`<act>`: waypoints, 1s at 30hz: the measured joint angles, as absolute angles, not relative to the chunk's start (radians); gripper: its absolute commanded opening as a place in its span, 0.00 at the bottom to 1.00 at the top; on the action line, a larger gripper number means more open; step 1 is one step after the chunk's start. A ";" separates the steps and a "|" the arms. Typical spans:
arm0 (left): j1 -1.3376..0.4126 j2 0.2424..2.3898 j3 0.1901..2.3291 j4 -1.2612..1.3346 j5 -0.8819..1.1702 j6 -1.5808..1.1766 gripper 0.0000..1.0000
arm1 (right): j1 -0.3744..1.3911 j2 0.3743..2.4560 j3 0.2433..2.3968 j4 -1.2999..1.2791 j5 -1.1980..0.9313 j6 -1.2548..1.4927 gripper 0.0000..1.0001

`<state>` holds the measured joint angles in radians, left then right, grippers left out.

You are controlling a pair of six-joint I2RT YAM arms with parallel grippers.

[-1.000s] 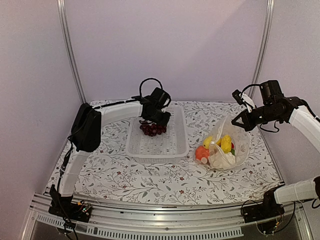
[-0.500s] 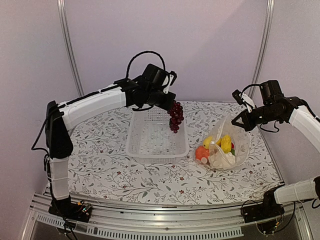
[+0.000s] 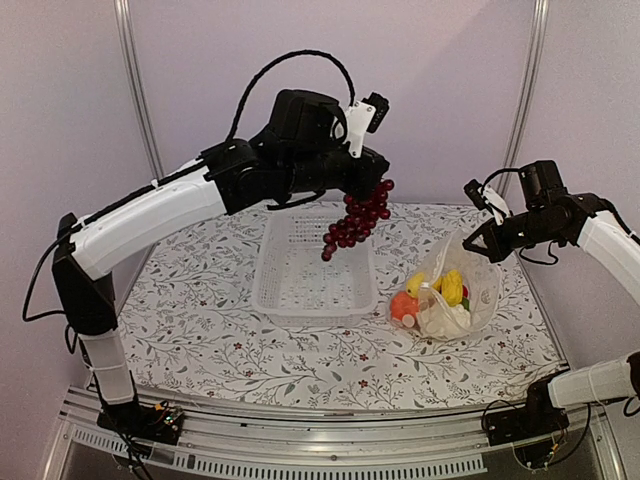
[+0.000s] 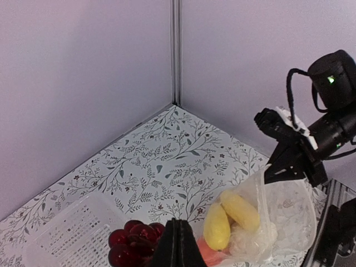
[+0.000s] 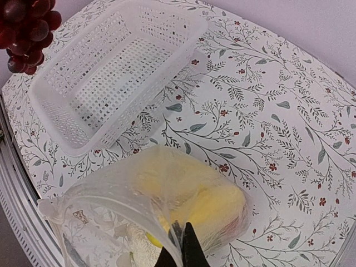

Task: Place the food in the zip-top bag and seal the zipper
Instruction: Place the fake fruit in the zipper food storage bag.

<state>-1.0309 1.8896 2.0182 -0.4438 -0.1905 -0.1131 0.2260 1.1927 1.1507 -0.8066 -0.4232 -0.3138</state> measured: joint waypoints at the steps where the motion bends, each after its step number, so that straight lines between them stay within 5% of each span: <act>1: -1.047 1.890 2.035 -0.431 -0.177 -0.110 0.00 | 0.226 1.193 1.151 -0.807 -0.423 -0.314 0.00; 30: -1.206 2.077 2.183 -0.094 0.085 -0.177 0.00 | 0.226 1.228 1.200 -0.868 -0.509 -0.300 0.00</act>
<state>-1.2064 2.0769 2.1830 -0.0937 0.0853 -0.1768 0.2256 1.2282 1.1995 -0.8680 -0.5087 -0.3000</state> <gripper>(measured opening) 0.004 0.005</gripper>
